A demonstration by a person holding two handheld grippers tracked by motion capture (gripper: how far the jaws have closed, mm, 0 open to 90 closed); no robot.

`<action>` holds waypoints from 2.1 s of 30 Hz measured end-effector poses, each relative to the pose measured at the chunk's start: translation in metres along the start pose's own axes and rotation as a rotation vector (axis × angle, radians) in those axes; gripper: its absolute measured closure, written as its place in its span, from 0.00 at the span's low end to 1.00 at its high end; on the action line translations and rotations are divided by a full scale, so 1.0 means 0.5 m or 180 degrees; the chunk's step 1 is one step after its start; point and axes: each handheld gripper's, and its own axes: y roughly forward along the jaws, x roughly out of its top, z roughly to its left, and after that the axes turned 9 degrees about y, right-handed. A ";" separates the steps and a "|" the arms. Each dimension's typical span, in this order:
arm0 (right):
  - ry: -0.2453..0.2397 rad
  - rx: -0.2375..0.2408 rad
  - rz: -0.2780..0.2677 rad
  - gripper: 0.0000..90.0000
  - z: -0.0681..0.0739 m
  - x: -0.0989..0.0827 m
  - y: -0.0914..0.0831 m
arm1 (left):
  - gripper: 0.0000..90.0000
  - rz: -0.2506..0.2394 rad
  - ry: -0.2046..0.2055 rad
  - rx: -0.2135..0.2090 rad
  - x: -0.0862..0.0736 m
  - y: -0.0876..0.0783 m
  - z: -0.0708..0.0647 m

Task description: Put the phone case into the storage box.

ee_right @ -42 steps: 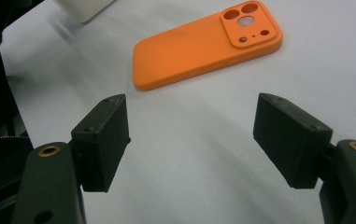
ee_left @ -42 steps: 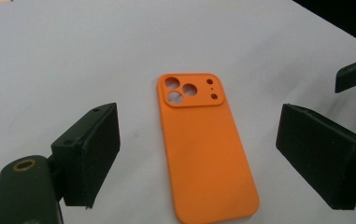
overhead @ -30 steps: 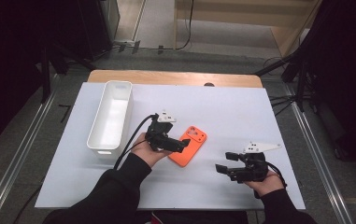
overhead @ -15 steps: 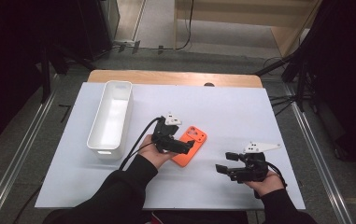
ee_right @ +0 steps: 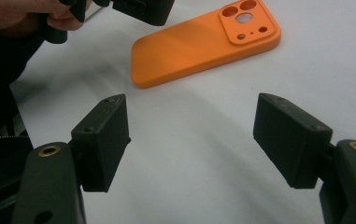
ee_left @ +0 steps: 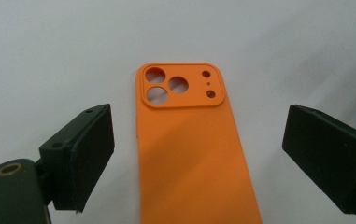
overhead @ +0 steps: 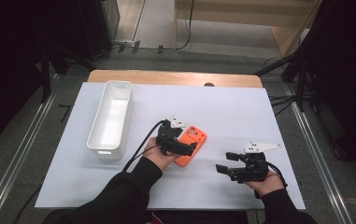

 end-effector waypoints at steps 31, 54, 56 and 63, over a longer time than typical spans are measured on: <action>-0.0008 -0.0007 0.0022 0.29 0.000 -0.002 0.001 | 0.10 0.0059 0.0020 0.0074 -0.030 0.039 -0.011; -0.0010 -0.0006 0.0031 0.29 0.001 -0.002 0.001 | 0.10 0.0178 0.0087 0.0203 -0.056 0.064 -0.022; -0.0011 -0.0006 0.0030 0.29 0.001 -0.002 0.001 | 0.10 0.0185 0.0061 0.0190 -0.058 0.066 -0.021; -0.0014 -0.0006 0.0033 0.29 0.002 -0.002 0.002 | 0.10 0.0185 0.0131 0.0240 -0.061 0.069 -0.027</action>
